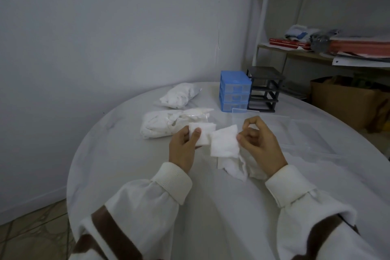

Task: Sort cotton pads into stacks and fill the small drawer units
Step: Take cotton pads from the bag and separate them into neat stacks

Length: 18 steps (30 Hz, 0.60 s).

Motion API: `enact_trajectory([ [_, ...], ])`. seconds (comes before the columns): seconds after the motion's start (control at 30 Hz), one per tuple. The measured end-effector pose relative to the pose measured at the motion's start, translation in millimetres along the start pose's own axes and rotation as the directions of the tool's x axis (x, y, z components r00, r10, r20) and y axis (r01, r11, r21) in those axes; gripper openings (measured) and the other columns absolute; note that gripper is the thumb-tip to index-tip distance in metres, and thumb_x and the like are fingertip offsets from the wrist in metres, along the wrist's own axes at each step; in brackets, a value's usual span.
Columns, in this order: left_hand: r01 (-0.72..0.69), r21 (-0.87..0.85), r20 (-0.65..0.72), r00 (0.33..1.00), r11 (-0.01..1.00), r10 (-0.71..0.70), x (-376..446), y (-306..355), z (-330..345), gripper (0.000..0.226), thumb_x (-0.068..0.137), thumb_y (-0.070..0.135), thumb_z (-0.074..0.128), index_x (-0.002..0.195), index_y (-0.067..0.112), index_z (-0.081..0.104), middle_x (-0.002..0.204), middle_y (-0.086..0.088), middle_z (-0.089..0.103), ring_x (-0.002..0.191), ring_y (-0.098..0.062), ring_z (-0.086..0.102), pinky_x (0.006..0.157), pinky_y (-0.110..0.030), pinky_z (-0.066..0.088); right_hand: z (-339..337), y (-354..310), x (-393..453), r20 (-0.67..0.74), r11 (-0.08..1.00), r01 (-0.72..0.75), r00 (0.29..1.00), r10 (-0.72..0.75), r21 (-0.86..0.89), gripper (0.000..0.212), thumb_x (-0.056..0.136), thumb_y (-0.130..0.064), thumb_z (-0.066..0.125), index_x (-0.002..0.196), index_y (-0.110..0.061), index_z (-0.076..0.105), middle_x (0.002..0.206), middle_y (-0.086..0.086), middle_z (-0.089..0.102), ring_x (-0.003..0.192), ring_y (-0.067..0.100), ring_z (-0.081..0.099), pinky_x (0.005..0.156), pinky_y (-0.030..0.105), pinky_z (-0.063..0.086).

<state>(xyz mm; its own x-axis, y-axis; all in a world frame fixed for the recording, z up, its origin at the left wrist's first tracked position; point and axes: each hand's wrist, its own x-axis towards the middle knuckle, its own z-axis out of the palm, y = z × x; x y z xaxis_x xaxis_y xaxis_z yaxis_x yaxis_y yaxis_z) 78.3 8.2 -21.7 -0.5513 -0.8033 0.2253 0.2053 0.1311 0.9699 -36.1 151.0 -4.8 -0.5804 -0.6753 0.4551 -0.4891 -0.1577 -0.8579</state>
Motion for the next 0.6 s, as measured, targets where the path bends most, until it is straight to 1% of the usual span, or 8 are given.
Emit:
enact_trajectory([
  [0.07,0.051,-0.053,0.031,0.998,0.997,-0.049,-2.5,0.8,1.8,0.019,0.094,0.01,0.052,0.104,-0.003,0.062,0.098,-0.011,0.065,0.087,-0.017,0.062,0.068,-0.021,0.056,-2.1,0.5,1.5,0.013,0.998,-0.026,1.0,0.025,0.058,0.026,0.089,0.005,0.054,0.08,-0.019,0.046,0.069,-0.004,0.055,0.067,0.019,0.052,0.068,0.03,0.05],
  [0.17,0.083,-0.083,0.065,0.995,0.993,-0.077,-5.6,2.2,4.4,0.021,0.094,0.008,0.051,0.109,-0.004,0.061,0.098,-0.01,0.065,0.084,-0.012,0.063,0.064,-0.017,0.055,-1.7,-4.0,0.6,0.045,0.997,-0.031,0.999,0.029,0.066,0.03,0.085,0.014,0.049,0.074,-0.013,0.055,0.074,-0.006,0.057,0.07,0.014,0.053,0.062,0.023,0.05],
  [0.23,0.094,-0.089,0.084,0.993,0.992,-0.087,-8.3,4.6,6.6,0.016,0.094,0.007,0.05,0.104,0.0,0.061,0.089,-0.003,0.065,0.073,-0.001,0.064,0.06,-0.014,0.053,-0.7,-6.7,-0.1,0.046,0.994,-0.061,0.997,0.058,0.086,0.028,0.083,0.013,0.054,0.074,-0.012,0.063,0.077,-0.003,0.062,0.07,0.014,0.057,0.062,0.021,0.051],
  [0.3,0.104,-0.103,0.113,0.989,0.989,-0.092,-10.2,6.1,8.7,0.012,0.094,0.006,0.05,0.1,0.005,0.061,0.083,0.003,0.065,0.065,0.005,0.064,0.059,-0.014,0.053,0.8,-8.5,-1.5,0.031,0.99,-0.085,0.996,0.082,0.116,0.014,0.08,0.003,0.066,0.073,-0.009,0.066,0.077,0.0,0.064,0.067,0.016,0.061,0.063,0.022,0.053],
  [0.33,0.11,-0.108,0.13,0.987,0.988,-0.096,-10.7,6.5,9.6,0.012,0.094,0.006,0.05,0.099,0.007,0.061,0.083,0.004,0.065,0.065,0.006,0.064,0.059,-0.014,0.053,0.9,-8.5,-2.1,0.01,0.989,-0.092,0.996,0.092,0.116,0.01,0.076,-0.002,0.071,0.072,-0.008,0.065,0.076,0.0,0.064,0.062,0.017,0.06,0.062,0.021,0.052],
  [0.4,0.124,-0.114,0.159,0.982,0.986,-0.105,-12.5,7.9,11.0,0.012,0.094,0.006,0.05,0.099,0.009,0.061,0.083,0.005,0.065,0.066,0.006,0.064,0.061,-0.015,0.054,0.0,-4.8,-1.7,-0.044,0.992,-0.104,0.993,0.108,0.076,0.015,0.069,-0.008,0.078,0.069,-0.01,0.063,0.077,-0.001,0.064,0.057,0.017,0.057,0.06,0.021,0.049],
  [0.53,0.155,-0.14,0.21,0.97,0.978,-0.123,-15.9,10.2,14.7,0.013,0.095,0.005,0.048,0.101,0.009,0.059,0.085,0.004,0.065,0.066,0.005,0.065,0.059,-0.014,0.053,-2.6,-2.5,0.6,-0.072,0.988,-0.13,0.988,0.136,0.082,0.017,0.067,-0.005,0.078,0.075,-0.015,0.066,0.087,0.007,0.065,0.069,0.015,0.059,0.07,0.028,0.054],
  [0.6,0.171,-0.155,0.223,0.965,0.973,-0.134,-17.0,11.0,15.2,0.014,0.096,0.005,0.047,0.102,0.009,0.059,0.087,0.004,0.065,0.067,0.005,0.065,0.06,-0.015,0.054,-2.6,-5.0,0.5,-0.04,0.985,-0.129,0.99,0.134,0.111,0.016,0.07,-0.003,0.075,0.077,-0.014,0.068,0.087,0.005,0.066,0.071,0.008,0.061,0.068,0.023,0.055],
])
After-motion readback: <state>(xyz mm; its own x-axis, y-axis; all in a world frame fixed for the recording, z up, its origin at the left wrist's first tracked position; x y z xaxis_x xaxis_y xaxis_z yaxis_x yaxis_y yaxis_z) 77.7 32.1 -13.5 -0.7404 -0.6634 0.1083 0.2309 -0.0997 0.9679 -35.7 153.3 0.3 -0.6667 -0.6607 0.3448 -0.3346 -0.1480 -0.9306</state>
